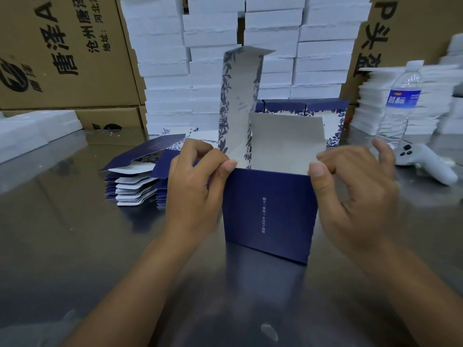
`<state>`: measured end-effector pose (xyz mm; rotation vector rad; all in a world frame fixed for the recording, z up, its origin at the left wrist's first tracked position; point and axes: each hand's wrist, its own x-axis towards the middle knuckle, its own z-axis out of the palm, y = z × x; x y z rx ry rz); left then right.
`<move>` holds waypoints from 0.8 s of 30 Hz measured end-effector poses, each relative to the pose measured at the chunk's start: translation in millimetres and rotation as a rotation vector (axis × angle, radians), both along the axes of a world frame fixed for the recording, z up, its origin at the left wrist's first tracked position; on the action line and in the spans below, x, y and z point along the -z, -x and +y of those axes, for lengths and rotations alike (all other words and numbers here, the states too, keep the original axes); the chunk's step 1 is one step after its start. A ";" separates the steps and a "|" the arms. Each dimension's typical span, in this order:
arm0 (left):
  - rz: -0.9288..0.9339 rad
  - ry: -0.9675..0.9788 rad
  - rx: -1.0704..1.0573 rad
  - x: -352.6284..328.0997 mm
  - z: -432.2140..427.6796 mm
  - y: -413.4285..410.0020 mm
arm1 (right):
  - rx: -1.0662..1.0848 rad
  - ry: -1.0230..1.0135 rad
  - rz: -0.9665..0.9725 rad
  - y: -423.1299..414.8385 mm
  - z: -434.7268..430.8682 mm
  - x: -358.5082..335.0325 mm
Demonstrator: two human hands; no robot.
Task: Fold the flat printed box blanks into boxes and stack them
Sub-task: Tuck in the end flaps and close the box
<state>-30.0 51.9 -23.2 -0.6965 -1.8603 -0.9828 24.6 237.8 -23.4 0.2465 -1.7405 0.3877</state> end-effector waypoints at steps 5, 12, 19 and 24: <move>0.041 0.031 0.003 0.9 -5.0 4.0 | 0.039 -0.046 0.015 1.4 1.6 -0.2; 0.103 0.058 -0.072 -0.9 -6.5 4.7 | -0.006 -0.073 0.020 0.9 -3.2 -0.1; -0.124 -0.125 0.040 0.0 -4.1 2.5 | -0.187 -0.018 0.057 -7.6 -6.1 -4.5; -0.373 -0.439 0.204 -6.2 -2.2 -1.7 | -0.310 0.484 -0.050 -5.7 -0.6 -12.6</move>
